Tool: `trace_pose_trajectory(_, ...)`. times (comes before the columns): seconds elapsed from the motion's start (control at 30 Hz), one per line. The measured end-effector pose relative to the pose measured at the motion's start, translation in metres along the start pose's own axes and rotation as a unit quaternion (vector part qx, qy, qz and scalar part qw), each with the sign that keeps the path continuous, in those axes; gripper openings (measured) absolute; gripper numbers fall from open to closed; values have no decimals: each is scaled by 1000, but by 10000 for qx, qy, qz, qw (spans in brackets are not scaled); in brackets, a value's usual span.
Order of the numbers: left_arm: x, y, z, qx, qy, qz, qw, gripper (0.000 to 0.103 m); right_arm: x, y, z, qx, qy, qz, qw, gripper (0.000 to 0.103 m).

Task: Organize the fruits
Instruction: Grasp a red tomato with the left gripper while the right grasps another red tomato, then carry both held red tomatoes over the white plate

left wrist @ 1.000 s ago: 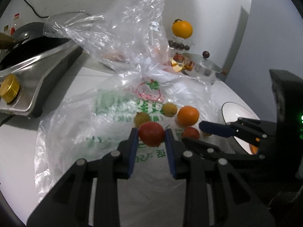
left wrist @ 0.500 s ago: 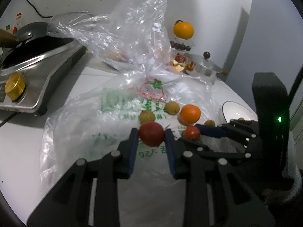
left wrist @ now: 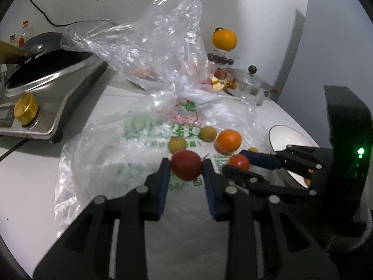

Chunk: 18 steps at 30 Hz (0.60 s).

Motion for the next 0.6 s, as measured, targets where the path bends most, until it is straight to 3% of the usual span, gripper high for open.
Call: trace_pose_trajectory(0.6,1,9,40,-50,-204,16,9998,29,-8,42,19,184,-119,456,9987,30)
Point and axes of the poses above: each gripper's, at about its wrist camera, not at the fingertips, and y roughly against the way its jaws point, z to its right, x to its top, the point moved 7 cm from there along -y, roughly the way its jaws point, and after that the axes turned 3 degrees about -x, right-handed, at the moved point
